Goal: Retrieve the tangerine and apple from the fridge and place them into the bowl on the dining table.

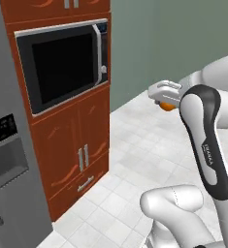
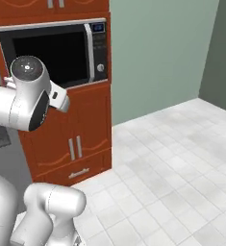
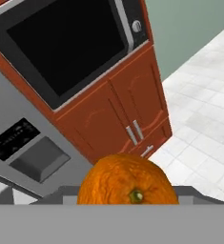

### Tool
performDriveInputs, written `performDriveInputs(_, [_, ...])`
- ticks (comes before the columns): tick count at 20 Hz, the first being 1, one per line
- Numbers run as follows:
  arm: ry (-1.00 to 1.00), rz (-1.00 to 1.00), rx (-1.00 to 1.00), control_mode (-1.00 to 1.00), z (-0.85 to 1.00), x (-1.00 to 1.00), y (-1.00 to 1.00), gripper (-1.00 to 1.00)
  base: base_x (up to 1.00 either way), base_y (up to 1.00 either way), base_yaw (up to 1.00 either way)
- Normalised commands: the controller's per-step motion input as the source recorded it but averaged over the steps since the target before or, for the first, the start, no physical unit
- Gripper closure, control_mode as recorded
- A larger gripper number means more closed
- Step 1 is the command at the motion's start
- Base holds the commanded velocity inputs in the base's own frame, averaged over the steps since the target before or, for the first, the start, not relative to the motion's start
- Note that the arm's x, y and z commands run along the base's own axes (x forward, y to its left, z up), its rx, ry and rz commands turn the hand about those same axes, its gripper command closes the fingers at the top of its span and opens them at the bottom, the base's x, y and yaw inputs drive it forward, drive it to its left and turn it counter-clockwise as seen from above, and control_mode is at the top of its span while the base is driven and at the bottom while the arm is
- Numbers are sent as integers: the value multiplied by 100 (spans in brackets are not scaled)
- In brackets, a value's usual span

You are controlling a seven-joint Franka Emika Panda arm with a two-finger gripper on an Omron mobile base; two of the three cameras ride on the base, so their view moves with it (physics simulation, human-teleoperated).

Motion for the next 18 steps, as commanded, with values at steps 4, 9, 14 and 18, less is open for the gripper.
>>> performDriveInputs(4, [0, 0, 0, 100, 0, 0, 0, 100, -70, -31, -57])
performDriveInputs(9, [0, 0, 0, 100, 0, 0, 0, 100, -73, -34, -55])
performDriveInputs(14, [0, 0, 0, 100, 0, 0, 0, 100, -83, -23, -54])
performDriveInputs(18, [0, 0, 0, 100, 0, 0, 0, 100, -91, 0, -51])
